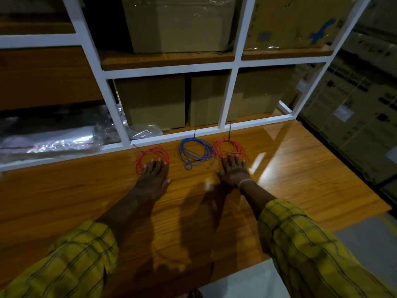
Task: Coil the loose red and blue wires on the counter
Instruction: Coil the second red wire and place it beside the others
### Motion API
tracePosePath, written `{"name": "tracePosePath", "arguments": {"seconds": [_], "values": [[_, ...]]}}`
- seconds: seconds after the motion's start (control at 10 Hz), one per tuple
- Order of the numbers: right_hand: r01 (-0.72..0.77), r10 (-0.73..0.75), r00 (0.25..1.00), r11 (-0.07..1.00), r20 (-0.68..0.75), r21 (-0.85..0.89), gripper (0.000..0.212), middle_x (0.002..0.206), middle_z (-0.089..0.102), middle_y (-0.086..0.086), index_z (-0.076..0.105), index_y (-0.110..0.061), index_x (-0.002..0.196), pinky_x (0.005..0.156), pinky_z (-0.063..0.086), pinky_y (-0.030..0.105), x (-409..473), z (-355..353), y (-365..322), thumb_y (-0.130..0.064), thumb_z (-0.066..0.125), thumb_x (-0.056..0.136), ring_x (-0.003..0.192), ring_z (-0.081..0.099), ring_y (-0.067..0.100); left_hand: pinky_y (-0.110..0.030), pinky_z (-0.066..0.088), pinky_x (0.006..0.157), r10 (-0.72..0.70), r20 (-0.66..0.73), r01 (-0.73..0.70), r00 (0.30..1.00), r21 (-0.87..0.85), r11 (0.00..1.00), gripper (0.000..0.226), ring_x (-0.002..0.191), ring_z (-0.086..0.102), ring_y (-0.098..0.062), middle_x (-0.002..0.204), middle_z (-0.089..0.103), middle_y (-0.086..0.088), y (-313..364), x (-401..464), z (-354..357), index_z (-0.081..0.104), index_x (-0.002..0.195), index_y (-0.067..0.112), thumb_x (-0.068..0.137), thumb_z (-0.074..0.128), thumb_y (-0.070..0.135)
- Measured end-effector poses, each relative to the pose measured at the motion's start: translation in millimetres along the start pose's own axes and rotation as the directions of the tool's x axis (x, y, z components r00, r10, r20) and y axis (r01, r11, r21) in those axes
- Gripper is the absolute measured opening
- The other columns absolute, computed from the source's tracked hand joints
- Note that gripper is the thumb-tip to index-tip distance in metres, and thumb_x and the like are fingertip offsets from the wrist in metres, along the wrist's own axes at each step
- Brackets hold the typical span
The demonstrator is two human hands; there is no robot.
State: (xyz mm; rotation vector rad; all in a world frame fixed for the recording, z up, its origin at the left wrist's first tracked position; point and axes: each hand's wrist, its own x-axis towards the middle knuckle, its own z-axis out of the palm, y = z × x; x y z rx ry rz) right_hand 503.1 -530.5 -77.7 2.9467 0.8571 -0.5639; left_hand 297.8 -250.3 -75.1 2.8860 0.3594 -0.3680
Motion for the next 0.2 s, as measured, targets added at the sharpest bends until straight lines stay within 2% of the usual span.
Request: {"name": "tracePosePath", "arguments": {"seconds": [0.2], "values": [[-0.002, 0.003, 0.993, 1.000, -0.120, 0.010, 0.078, 0.171, -0.017, 0.005, -0.006, -0.026, 0.164, 0.125, -0.010, 0.054, -25, -12, -20, -0.065, 0.019, 0.102, 0.156, -0.020, 0.035, -0.043, -0.013, 0.123, 0.052, -0.078, -0.053, 0.996, -0.011, 0.999, 0.076, 0.153, -0.026, -0.028, 0.169, -0.020, -0.006, -12, -12, -20, -0.008, 0.164, 0.024, 0.107, 0.028, 0.057]]}}
